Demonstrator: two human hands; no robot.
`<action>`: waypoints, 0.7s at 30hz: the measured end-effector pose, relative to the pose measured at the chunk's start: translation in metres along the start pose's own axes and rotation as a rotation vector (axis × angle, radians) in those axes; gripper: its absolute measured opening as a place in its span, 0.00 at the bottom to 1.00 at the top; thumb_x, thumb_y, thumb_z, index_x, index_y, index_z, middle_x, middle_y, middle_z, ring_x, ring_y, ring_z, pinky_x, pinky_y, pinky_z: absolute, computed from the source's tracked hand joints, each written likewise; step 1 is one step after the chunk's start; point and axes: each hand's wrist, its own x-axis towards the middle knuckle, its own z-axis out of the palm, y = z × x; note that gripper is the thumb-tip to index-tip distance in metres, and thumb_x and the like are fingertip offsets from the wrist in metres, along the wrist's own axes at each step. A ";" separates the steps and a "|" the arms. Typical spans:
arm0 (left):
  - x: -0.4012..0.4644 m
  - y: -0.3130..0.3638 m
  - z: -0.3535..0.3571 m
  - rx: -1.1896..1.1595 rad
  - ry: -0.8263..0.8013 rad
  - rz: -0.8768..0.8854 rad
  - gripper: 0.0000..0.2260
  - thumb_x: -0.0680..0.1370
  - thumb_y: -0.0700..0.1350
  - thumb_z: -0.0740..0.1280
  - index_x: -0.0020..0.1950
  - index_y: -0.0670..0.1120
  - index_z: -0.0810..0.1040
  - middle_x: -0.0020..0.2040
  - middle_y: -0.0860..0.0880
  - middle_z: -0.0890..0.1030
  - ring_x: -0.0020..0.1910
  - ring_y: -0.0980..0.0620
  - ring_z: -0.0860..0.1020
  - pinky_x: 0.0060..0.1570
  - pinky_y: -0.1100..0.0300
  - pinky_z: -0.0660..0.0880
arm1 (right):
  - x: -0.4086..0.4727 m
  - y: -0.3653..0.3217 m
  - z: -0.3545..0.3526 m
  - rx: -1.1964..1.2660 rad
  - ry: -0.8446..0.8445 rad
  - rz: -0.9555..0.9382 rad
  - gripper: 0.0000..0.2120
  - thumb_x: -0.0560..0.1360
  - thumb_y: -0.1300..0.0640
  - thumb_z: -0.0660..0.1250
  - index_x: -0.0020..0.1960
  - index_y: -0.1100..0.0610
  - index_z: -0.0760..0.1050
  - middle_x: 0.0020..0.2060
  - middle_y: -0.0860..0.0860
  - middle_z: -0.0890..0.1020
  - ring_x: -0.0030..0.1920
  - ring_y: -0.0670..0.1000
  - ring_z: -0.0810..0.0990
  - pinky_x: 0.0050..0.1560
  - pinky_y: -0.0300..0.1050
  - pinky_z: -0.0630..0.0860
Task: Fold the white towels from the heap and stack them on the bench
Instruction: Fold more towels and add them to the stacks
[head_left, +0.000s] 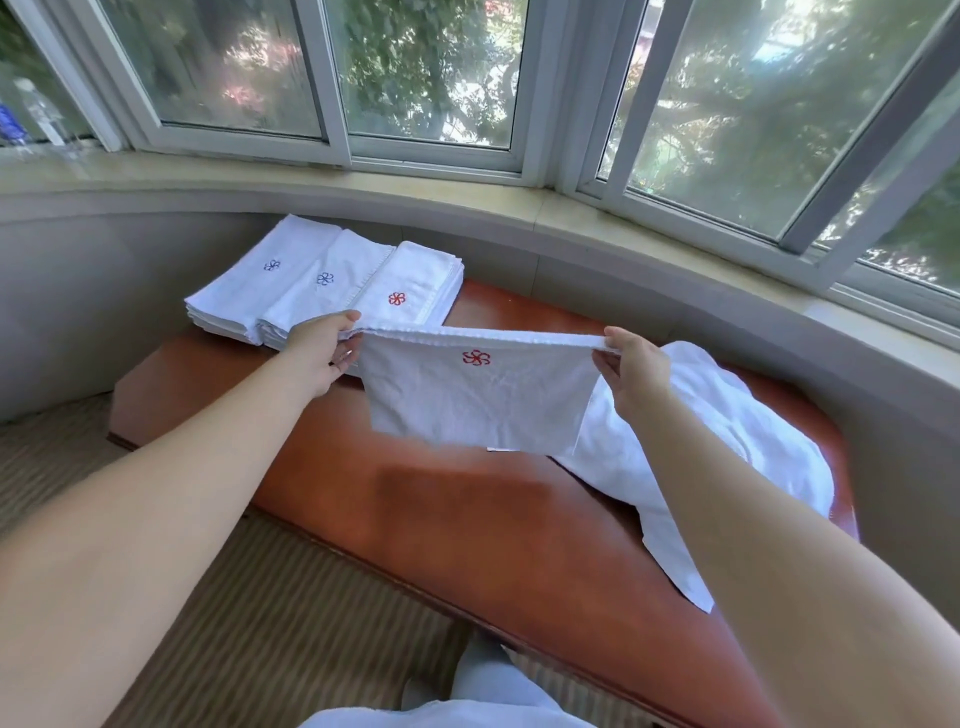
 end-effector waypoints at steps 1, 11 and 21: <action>-0.001 -0.005 -0.003 0.012 0.007 0.000 0.09 0.81 0.41 0.64 0.49 0.51 0.83 0.46 0.50 0.81 0.41 0.54 0.79 0.48 0.60 0.78 | 0.000 0.004 -0.003 -0.005 -0.005 -0.012 0.08 0.76 0.69 0.65 0.50 0.63 0.82 0.47 0.57 0.81 0.49 0.54 0.82 0.54 0.44 0.84; -0.022 -0.147 -0.063 0.566 0.033 -0.337 0.10 0.78 0.41 0.73 0.58 0.41 0.82 0.50 0.44 0.81 0.43 0.49 0.79 0.55 0.54 0.79 | -0.013 0.140 -0.100 -0.646 0.025 0.226 0.03 0.72 0.65 0.71 0.40 0.60 0.81 0.39 0.59 0.79 0.40 0.56 0.78 0.43 0.51 0.79; -0.040 -0.228 -0.109 1.153 -0.384 -0.729 0.12 0.76 0.38 0.71 0.57 0.50 0.85 0.54 0.49 0.85 0.52 0.54 0.82 0.57 0.58 0.79 | -0.042 0.180 -0.161 -1.438 -0.663 0.753 0.12 0.75 0.68 0.71 0.57 0.67 0.83 0.35 0.49 0.84 0.38 0.50 0.81 0.53 0.44 0.82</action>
